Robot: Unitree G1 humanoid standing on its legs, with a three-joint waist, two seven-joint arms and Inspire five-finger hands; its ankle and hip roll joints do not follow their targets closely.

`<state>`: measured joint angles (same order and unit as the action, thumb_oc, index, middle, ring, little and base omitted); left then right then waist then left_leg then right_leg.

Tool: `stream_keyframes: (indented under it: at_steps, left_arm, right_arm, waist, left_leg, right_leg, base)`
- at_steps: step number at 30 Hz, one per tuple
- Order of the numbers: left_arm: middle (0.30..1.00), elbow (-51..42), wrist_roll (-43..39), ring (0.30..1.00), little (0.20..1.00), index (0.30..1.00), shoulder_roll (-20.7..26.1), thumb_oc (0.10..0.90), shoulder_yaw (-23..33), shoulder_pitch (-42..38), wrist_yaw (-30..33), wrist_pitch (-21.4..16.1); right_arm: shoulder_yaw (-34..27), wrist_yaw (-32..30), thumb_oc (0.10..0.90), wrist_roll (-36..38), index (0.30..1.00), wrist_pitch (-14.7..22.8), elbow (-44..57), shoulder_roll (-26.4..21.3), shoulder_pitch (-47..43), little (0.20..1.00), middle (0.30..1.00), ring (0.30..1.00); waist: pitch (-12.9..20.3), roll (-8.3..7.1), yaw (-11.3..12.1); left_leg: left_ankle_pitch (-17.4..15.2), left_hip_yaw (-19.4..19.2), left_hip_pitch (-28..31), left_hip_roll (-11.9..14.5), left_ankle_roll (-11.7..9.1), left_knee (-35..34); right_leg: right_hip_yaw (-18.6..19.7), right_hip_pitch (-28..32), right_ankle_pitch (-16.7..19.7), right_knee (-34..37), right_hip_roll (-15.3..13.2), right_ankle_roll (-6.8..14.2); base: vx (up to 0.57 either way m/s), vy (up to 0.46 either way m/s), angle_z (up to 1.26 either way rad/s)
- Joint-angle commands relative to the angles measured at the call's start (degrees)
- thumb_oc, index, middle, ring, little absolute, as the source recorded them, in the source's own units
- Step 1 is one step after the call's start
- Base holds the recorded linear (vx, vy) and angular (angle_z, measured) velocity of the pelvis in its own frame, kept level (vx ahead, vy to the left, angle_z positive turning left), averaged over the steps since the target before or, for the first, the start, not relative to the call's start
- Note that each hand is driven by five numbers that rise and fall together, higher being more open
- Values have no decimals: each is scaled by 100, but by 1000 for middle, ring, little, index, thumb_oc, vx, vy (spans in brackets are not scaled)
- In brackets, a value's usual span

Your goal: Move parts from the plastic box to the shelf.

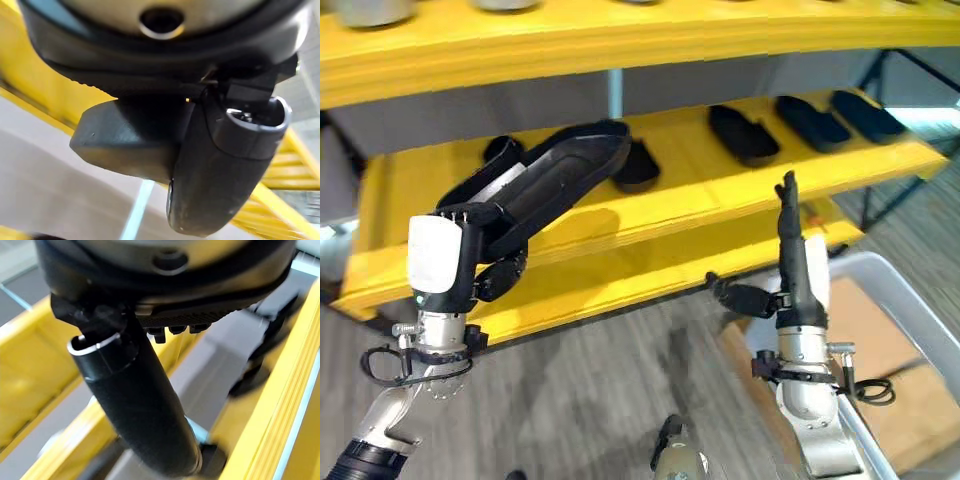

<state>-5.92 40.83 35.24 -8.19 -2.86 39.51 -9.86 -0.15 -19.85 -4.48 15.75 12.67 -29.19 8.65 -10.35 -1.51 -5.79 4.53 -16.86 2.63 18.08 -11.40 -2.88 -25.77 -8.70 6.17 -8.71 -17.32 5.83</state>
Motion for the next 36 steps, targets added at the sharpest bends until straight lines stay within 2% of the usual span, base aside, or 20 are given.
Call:
stream_keyframes:
  at_steps: [1,4,5,6,7,11,12,13,15,18,19,20,21,22,23,25,26,28,31,36]
  left_arm:
    - [300,-1011,-134,300,300,300,347,400,784,-289,629,-162]
    - [300,-1046,-102,300,300,300,404,400,891,-196,627,-136]
    - [300,-1047,-90,300,300,300,407,400,908,-168,634,-123]
    - [300,-1045,-69,300,300,300,437,400,944,-138,652,-92]
    - [300,-1032,-61,300,300,300,446,400,954,-112,643,-69]
    - [300,-1056,52,300,300,300,481,400,1153,57,722,31]
    - [300,-1057,117,300,300,300,478,400,1228,107,773,104]
    - [300,-1057,119,300,300,300,484,400,1236,109,771,105]
    - [300,-1080,129,300,300,300,430,400,1309,202,782,150]
    - [300,-1123,127,300,300,300,390,400,1336,285,744,137]
    - [300,-1142,120,300,300,300,375,400,1303,301,698,151]
    - [300,-1142,119,300,300,300,364,400,1309,297,693,156]
    - [300,-1102,122,300,300,300,353,400,1279,274,673,172]
    - [300,-1037,93,300,300,300,325,400,1232,220,674,166]
    - [300,-1019,70,300,300,300,299,400,1218,198,659,154]
    - [300,-986,70,300,300,300,245,400,1172,180,604,161]
    - [300,-935,44,300,300,300,219,400,1102,106,570,180]
    - [300,-800,53,300,300,300,208,400,875,-66,463,155]
    - [300,-785,98,300,300,300,158,400,766,-73,416,103]
    - [300,-843,-198,300,300,300,55,400,599,-45,210,-109]
  right_arm:
    - [-189,-184,900,-127,1000,485,534,-29,-555,1000,1000,1000]
    - [-103,-130,900,-192,1000,408,500,66,-617,1000,1000,1000]
    - [-82,-100,900,-219,1000,390,505,88,-641,1000,1000,1000]
    - [-54,-80,900,-246,1000,375,510,94,-676,1000,1000,1000]
    - [-9,-71,900,-266,1000,355,504,125,-712,1000,1000,1000]
    - [218,-17,900,-358,1000,300,475,251,-920,1000,1000,1000]
    - [327,-1,900,-448,1000,278,473,283,-1014,1000,1000,1000]
    - [335,-4,900,-451,1000,278,466,292,-1024,1000,1000,1000]
    - [521,48,900,-530,1000,217,429,368,-1129,1000,1000,1000]
    - [615,82,900,-546,1000,186,396,388,-1151,1000,1000,1000]
    - [684,109,900,-547,1000,185,359,393,-1144,1000,1000,1000]
    - [691,109,900,-549,1000,189,350,384,-1156,1000,1000,1000]
    - [671,134,900,-530,1000,191,288,376,-1136,1000,1000,1000]
    - [665,139,900,-528,1000,210,266,356,-1136,1000,1000,1000]
    - [644,153,900,-483,1000,222,277,332,-1118,1000,1000,1000]
    - [590,164,900,-438,1000,245,299,278,-1068,1000,1000,1000]
    - [567,149,900,-443,1000,276,305,258,-1065,1000,1000,1000]
    - [438,165,900,-422,1000,320,353,191,-879,1000,1000,1000]
    - [320,231,900,-384,1000,355,419,146,-714,1000,1000,1000]
    - [-68,194,900,-130,1000,476,498,3,-434,1000,1000,1000]
  waist:
    - [592,-151,87]
    - [597,-285,163]
    - [579,-340,203]
    - [589,-379,250]
    - [627,-383,265]
    - [658,-497,400]
    - [616,-535,480]
    - [637,-527,477]
    - [564,-468,567]
    - [459,-389,585]
    - [346,-316,542]
    - [335,-303,547]
    - [275,-279,447]
    - [233,-234,384]
    - [225,-215,378]
    - [183,-202,291]
    - [154,-203,202]
    - [176,-274,-106]
    - [261,-349,-142]
    - [477,-256,-276]
  left_leg:
    - [-120,57,208,91,138,-86]
    - [-351,53,231,-212,281,-24]
    - [-331,-22,173,-307,351,19]
    - [-403,-2,142,-420,405,41]
    - [-527,109,183,-504,433,13]
    - [-739,146,222,-934,696,-41]
    - [-738,83,209,-1142,837,-39]
    - [-810,175,251,-1137,830,-71]
    - [-935,242,397,-1411,1040,-190]
    - [-1012,306,464,-1608,1209,-212]
    - [-1046,344,496,-1672,1304,-212]
    - [-1068,337,507,-1660,1305,-212]
    - [-972,257,448,-1680,1319,-212]
    - [-982,274,444,-1657,1291,-212]
    - [-999,268,465,-1666,1262,-212]
    - [-1058,325,549,-1667,1185,-212]
    - [-1080,370,610,-1637,1146,-212]
    - [-1206,561,808,-1569,995,-212]
    - [-1193,573,894,-1498,932,-212]
    - [-1032,492,969,-1037,662,-69]
  right_leg:
    - [-56,890,-308,-1,-172,561]
    - [-64,1030,-1,180,-369,717]
    - [-185,1026,161,233,-467,685]
    - [-224,1067,304,298,-559,751]
    - [-114,1109,344,347,-581,845]
    - [-17,1114,805,563,-821,917]
    - [-76,1051,1118,528,-997,905]
    - [39,1068,1077,540,-966,917]
    - [146,895,1356,186,-1179,917]
    - [329,708,1444,-295,-1335,897]
    - [437,496,1229,-668,-1209,861]
    - [472,450,1162,-769,-1213,858]
    - [561,191,795,-773,-903,634]
    - [675,-72,490,-661,-521,535]
    - [686,-131,393,-502,-376,527]
    - [591,-246,392,106,-52,522]
    - [683,-379,460,347,106,545]
    - [1433,-478,481,733,485,598]
    - [1496,-309,519,886,596,550]
    - [1158,44,245,835,850,376]
  base:
    - [90,233,51]
    - [41,220,34]
    - [-8,220,6]
    - [53,215,7]
    - [109,219,16]
    - [48,260,16]
    - [37,250,0]
    - [60,377,-6]
    - [74,309,-8]
    - [52,309,-19]
    - [40,282,-19]
    - [-11,210,-15]
    - [-15,72,-11]
    - [32,87,-17]
    - [138,25,-14]
    - [178,-48,-3]
    - [185,-94,15]
    - [272,-125,52]
    - [217,-154,97]
    - [254,-221,22]
